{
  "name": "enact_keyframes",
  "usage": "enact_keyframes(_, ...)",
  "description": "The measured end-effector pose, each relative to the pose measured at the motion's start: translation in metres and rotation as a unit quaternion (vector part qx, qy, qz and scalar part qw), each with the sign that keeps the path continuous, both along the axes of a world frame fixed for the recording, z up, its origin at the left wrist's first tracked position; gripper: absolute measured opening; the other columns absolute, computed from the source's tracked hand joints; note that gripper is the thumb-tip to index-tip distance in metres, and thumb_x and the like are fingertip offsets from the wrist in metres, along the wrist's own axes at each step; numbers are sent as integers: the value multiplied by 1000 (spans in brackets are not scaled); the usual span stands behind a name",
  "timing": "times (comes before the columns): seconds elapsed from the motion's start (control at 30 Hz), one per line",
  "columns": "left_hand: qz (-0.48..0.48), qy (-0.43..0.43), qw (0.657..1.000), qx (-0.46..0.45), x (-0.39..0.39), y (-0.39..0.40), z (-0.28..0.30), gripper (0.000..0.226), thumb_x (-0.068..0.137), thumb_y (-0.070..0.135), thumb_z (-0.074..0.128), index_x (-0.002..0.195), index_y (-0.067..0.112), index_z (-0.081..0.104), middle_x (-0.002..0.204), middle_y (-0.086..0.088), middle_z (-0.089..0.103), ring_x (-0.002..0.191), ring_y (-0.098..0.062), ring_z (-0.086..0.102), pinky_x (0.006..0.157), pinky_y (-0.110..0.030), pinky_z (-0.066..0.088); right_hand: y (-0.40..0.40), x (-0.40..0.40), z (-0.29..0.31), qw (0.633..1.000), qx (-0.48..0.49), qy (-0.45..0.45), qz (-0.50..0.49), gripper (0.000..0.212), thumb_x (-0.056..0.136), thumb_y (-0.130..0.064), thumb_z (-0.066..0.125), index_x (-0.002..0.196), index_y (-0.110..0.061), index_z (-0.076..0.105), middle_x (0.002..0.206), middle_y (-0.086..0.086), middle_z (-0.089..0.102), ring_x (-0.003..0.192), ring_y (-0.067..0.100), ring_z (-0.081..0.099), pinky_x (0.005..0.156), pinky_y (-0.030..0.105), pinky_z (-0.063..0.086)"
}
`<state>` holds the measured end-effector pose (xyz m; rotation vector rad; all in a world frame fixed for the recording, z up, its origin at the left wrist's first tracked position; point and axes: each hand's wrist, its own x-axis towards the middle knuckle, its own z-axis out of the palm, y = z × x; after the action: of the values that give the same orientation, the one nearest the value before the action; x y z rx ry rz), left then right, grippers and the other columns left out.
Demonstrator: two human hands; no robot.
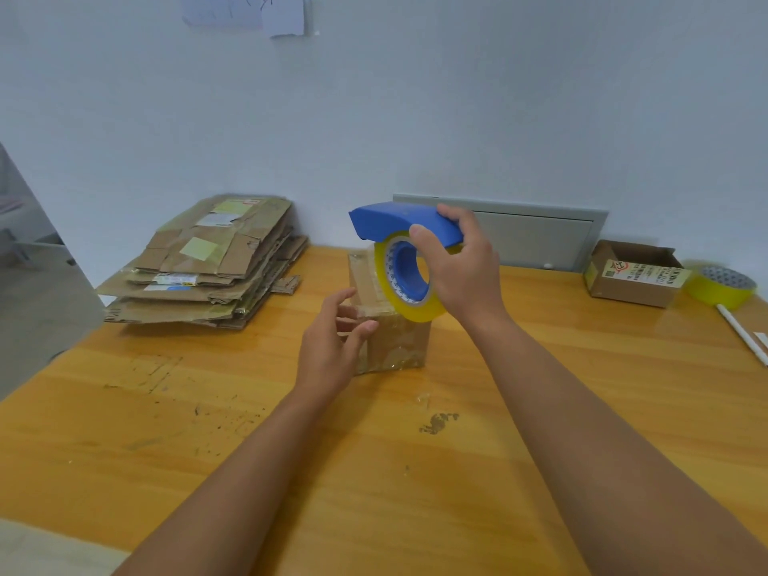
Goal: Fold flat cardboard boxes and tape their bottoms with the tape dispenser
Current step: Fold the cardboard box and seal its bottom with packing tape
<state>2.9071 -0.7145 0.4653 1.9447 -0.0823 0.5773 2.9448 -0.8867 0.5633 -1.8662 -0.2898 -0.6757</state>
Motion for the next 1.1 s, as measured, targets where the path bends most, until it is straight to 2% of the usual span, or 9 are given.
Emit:
enact_keyframes(0.13,-1,13,998,-56,-2,2,-3,35,90,28,71,114,41,50,98,17,65,88,5,62,68,-14,51,-1,1,0,1000,10,6,5,38,90,-43,66,123,-27,56,101,-18,55,87,-9,55,65,1,40)
enact_keyframes(0.27,-1,24,995,-99,-5,0,-5,26,95,21,65,106,42,55,100,15,67,91,-9,66,81,-41,57,-1,3,1,1000,22,9,10,37,89,-43,66,121,-27,56,98,-27,52,88,-23,48,67,-1,38)
enact_keyframes(0.6,114,43,966,-227,-16,-34,-9,7,95,32,64,90,29,60,91,15,68,90,-12,68,79,-36,57,1,1,1,1000,20,4,4,39,89,-44,66,123,-26,57,98,-23,53,86,-6,55,67,1,41)
enact_keyframes(0.67,105,39,976,-185,-22,-40,-10,4,97,32,61,99,32,64,105,14,68,98,-7,66,78,-24,54,1,1,1,1000,22,5,5,39,89,-43,67,123,-26,57,97,-25,53,86,-7,55,67,1,41)
enact_keyframes(0.7,93,34,982,-161,-25,-44,-11,15,98,29,59,112,32,63,116,13,64,104,-1,63,82,-20,52,1,2,1,1000,24,7,5,39,89,-43,67,123,-26,57,97,-25,52,85,-9,55,67,1,41)
enact_keyframes(0.77,72,35,990,-118,-28,-48,-13,40,100,23,57,139,19,54,138,8,50,119,-2,54,96,-23,49,1,2,1,1000,27,8,6,40,89,-44,67,123,-26,57,97,-25,53,85,-14,54,67,1,41)
enact_keyframes(0.83,56,44,993,-93,-32,-52,-10,49,100,18,56,147,12,43,149,5,38,133,-8,44,106,-30,45,0,3,1,999,30,10,4,40,89,-45,67,123,-26,57,97,-26,53,86,-17,52,67,1,41)
enact_keyframes(0.93,36,53,991,-114,-34,-51,-8,52,99,14,56,149,13,40,144,6,36,127,-5,45,104,-25,44,2,3,0,999,31,12,6,42,88,-46,67,124,-26,57,97,-25,53,87,-20,51,67,0,40)
enact_keyframes(1.1,6,72,991,-110,-37,-42,-5,52,97,9,54,146,20,41,127,9,52,118,1,52,101,-23,46,2,4,0,999,30,10,4,41,89,-46,67,123,-26,57,96,-28,51,87,-21,51,65,0,39)
